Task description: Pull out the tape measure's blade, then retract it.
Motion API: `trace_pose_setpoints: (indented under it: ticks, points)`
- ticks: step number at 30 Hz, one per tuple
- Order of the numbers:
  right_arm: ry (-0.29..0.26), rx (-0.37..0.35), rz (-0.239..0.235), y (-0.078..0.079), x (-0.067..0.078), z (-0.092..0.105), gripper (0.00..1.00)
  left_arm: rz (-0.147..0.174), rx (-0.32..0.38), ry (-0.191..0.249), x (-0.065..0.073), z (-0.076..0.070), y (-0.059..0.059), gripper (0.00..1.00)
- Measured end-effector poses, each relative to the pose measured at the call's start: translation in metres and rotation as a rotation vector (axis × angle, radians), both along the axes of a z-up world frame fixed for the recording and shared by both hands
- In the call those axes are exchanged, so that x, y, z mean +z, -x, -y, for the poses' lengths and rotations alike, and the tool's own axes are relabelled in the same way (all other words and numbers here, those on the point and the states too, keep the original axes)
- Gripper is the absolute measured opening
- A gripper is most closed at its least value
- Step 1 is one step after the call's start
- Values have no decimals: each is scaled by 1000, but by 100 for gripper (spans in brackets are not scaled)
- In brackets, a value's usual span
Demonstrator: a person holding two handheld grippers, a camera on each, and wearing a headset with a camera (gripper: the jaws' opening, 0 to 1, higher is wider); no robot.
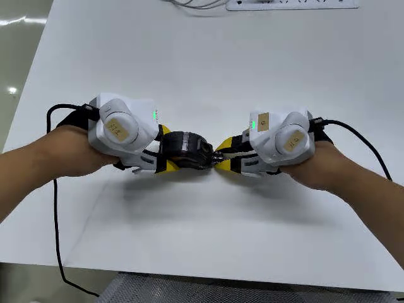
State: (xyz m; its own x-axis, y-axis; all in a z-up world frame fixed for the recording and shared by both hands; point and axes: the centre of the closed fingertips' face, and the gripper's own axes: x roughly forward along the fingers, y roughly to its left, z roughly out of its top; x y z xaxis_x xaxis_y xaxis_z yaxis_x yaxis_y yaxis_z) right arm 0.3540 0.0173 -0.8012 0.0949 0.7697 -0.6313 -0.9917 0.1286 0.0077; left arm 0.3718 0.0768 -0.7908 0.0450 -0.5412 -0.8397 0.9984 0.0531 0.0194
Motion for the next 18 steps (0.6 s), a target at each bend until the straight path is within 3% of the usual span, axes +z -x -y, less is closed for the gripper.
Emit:
trace_pose_setpoints:
  ticks: [18]
  points:
    - [12,-31,-4,3,2,25,10,-1,-2,-1,0,-1,0,28]
